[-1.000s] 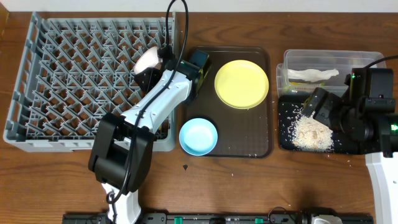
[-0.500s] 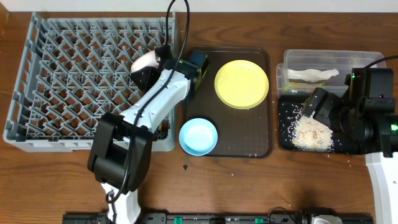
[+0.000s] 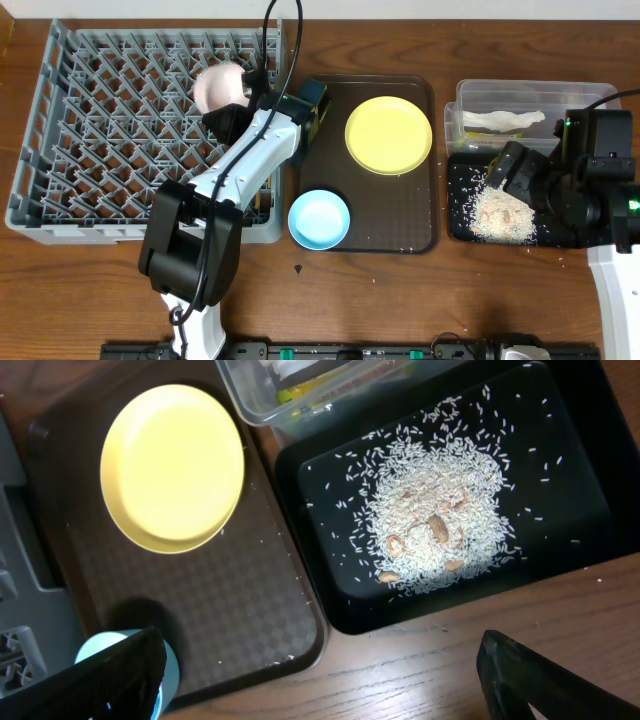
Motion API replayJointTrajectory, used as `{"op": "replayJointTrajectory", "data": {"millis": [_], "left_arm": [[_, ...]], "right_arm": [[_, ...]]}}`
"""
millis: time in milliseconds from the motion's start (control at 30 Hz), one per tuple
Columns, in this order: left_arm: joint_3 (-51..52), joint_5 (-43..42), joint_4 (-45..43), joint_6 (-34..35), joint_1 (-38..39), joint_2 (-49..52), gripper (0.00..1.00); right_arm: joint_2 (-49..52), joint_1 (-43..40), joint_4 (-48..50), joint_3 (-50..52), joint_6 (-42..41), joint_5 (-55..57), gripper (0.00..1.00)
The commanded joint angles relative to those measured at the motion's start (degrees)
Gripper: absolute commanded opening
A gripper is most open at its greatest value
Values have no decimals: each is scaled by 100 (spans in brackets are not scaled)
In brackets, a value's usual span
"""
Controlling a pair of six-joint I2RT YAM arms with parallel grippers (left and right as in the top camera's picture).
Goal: Sort waste into correct bins and load items into the dishwasher
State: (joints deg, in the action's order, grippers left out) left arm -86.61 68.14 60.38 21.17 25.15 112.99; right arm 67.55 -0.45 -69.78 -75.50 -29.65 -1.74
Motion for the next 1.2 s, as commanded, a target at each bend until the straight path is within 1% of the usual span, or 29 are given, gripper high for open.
{"op": "replayJointTrajectory", "data": {"millis": [0, 200, 267, 333, 400, 433, 467, 500, 533, 567, 633, 667, 733, 800, 900, 1033, 1167], "left_arm": [[2, 153, 48, 61, -22, 37, 8], [2, 68, 55, 59, -22, 37, 8], [2, 68, 63, 76, -22, 35, 10], [-28, -2, 72, 365, -31, -50, 23], [-103, -448, 46, 455, -79, -249, 27], [-151, -850, -35, 444, -144, -404, 31], [-188, -1261, -142, 442, -229, -564, 33], [-232, -1989, -317, 358, -402, -828, 35], [-247, -2428, -437, 247, -516, -986, 35], [-254, -3051, -601, 90, -688, -1211, 36], [-254, -4419, -962, -157, -1141, -1718, 43], [-254, -4940, -1108, -168, -1373, -1919, 45], [-254, -6008, -1456, -229, -1930, -2197, 47], [-254, -6966, -1714, -225, -2516, -2243, 48], [-245, -8349, -1987, -197, -3279, -1993, 48], [-245, -9639, -2243, -208, -3812, -1419, 49], [-245, -9923, -2192, -354, -3923, -979, 50]], "right_arm": [[-4, -61, -13, -61, 59, -26, 97], [-4, -61, -11, -61, 59, -26, 97], [-4, -61, -11, -61, 59, -26, 97], [-4, -61, -11, -61, 61, -26, 97], [-4, -61, -11, -61, 61, -26, 97], [-4, -61, -11, -61, 59, -26, 97], [-4, -61, -11, -61, 59, -26, 97], [-4, -61, -9, -61, 59, -26, 97], [-4, -61, -9, -61, 59, -26, 97], [-4, -61, -7, -61, 59, -26, 98], [-4, -61, -7, -61, 59, -26, 98], [-4, -61, -7, -61, 59, -26, 98], [-4, -61, -7, -61, 59, -26, 98], [-4, -61, -9, -61, 59, -26, 98], [-4, -61, -20, -61, 59, -26, 98], [-4, -61, -24, -61, 57, -26, 98], [-4, -61, -26, -61, 57, -28, 98]]}}
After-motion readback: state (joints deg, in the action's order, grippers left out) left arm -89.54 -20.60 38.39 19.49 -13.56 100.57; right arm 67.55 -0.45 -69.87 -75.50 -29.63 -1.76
